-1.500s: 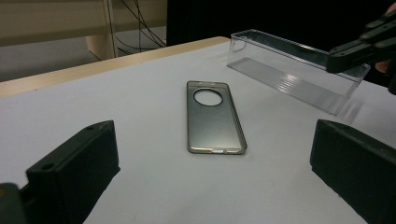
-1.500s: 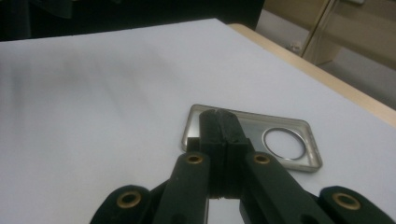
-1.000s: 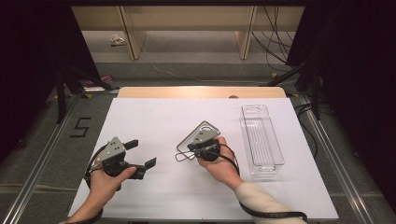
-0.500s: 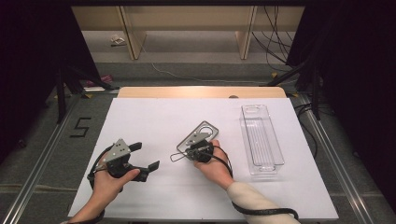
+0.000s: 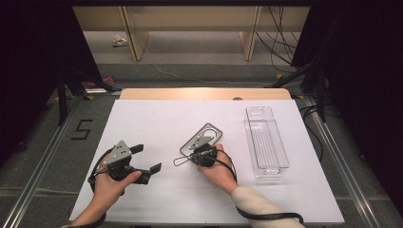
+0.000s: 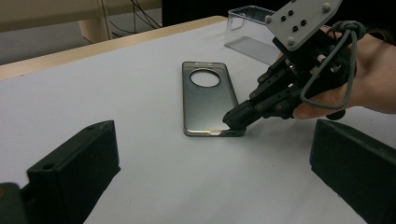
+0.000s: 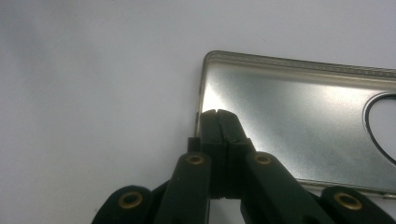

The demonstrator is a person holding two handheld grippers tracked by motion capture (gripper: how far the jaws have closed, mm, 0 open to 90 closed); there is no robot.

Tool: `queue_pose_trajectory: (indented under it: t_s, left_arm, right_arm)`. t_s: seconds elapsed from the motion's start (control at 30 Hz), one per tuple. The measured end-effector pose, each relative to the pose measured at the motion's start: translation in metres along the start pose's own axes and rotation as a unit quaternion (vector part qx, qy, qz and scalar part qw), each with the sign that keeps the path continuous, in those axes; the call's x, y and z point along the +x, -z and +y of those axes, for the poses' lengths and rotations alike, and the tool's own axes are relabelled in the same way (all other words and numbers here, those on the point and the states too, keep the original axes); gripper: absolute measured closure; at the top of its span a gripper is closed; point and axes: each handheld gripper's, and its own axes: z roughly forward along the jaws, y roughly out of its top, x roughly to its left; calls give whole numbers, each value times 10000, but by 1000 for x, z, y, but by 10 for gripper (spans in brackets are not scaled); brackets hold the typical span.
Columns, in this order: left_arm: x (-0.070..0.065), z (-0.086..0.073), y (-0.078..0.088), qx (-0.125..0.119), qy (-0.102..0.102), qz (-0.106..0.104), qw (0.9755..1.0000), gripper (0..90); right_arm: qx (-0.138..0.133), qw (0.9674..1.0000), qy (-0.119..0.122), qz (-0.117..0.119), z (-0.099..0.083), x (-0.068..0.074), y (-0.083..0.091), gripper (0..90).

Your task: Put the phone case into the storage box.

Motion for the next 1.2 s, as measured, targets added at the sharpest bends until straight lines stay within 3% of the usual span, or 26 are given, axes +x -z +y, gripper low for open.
queue_pose_trajectory:
  t_s: [0.73,1.2]
  left_arm:
    - [1,-1,0,16,18,12,10000,11]
    - [1,0,1,11,-3,5,10000,11]
  right_arm:
    - [266,9996,-53,-51,-6,-6,11,900]
    - [429,9988,28,-227,-10,-8,19,900]
